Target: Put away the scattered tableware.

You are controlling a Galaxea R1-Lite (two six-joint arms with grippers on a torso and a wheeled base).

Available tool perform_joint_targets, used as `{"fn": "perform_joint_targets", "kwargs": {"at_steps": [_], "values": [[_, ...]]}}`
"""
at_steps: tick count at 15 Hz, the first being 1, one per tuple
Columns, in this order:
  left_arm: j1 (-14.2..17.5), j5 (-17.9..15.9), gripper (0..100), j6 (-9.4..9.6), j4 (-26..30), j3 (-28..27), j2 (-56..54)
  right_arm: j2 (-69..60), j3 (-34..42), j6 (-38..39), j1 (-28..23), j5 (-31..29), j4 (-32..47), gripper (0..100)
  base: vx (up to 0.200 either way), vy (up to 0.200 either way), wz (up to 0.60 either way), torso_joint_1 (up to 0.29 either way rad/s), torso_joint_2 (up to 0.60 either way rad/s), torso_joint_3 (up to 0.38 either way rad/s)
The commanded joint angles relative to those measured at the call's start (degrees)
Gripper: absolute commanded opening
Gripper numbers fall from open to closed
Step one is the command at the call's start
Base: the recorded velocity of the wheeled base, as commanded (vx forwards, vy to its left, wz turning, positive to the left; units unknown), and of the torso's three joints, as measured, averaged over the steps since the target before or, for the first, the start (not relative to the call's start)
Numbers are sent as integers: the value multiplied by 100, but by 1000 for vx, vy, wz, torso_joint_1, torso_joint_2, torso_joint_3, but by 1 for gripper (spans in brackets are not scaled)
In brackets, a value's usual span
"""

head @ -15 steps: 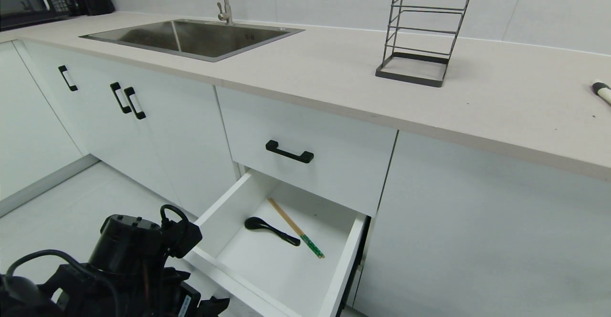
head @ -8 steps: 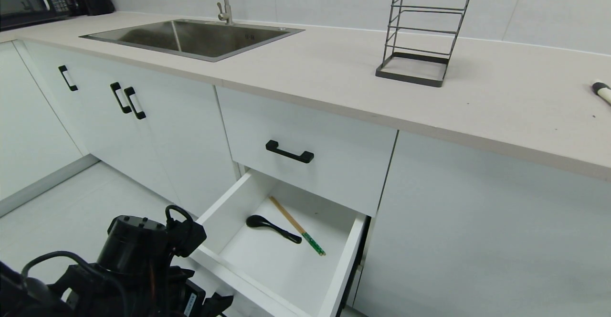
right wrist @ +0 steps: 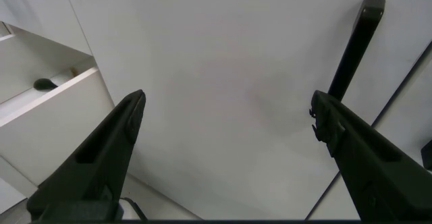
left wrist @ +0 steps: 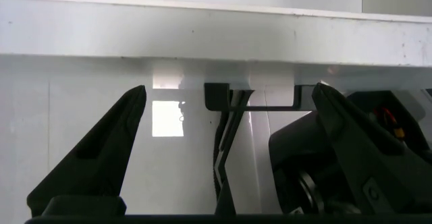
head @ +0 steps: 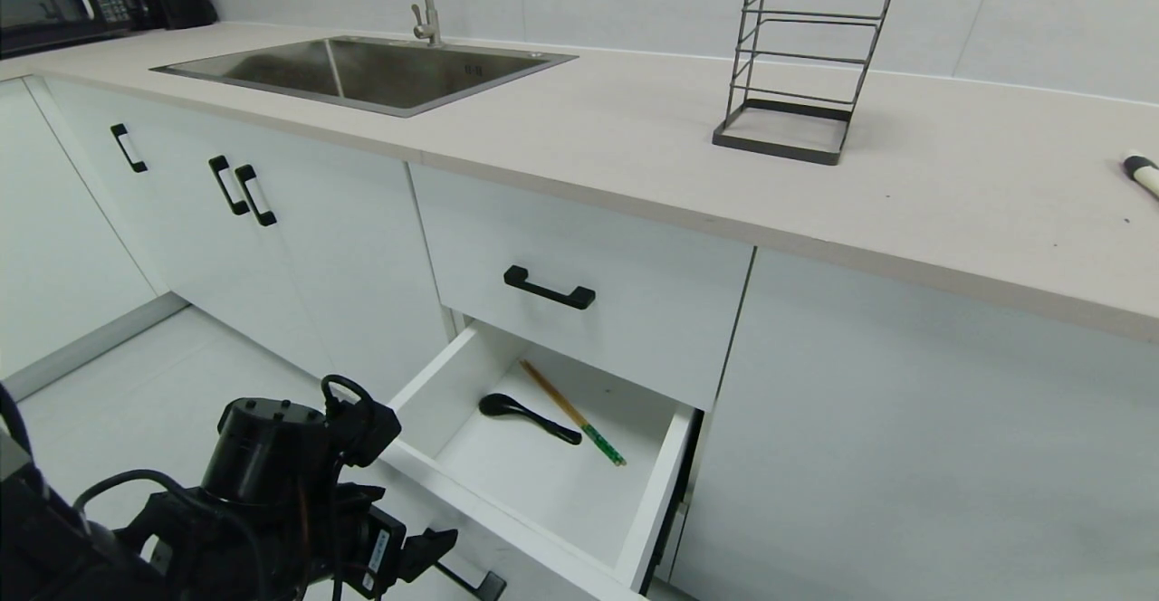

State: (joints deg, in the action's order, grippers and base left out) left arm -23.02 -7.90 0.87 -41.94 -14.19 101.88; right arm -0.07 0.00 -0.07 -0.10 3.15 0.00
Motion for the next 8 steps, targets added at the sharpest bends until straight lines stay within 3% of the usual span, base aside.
{"fn": "perform_joint_targets", "kwargs": {"at_steps": [1, 8], "values": [[8, -10, 100, 1, -34, -40, 25, 7, 0, -1, 1, 2, 0, 100, 0, 0, 0, 0, 0, 0], [8, -19, 100, -7, -482, -110, 219, 7, 0, -1, 1, 2, 0, 100, 0, 0, 0, 0, 0, 0]]}}
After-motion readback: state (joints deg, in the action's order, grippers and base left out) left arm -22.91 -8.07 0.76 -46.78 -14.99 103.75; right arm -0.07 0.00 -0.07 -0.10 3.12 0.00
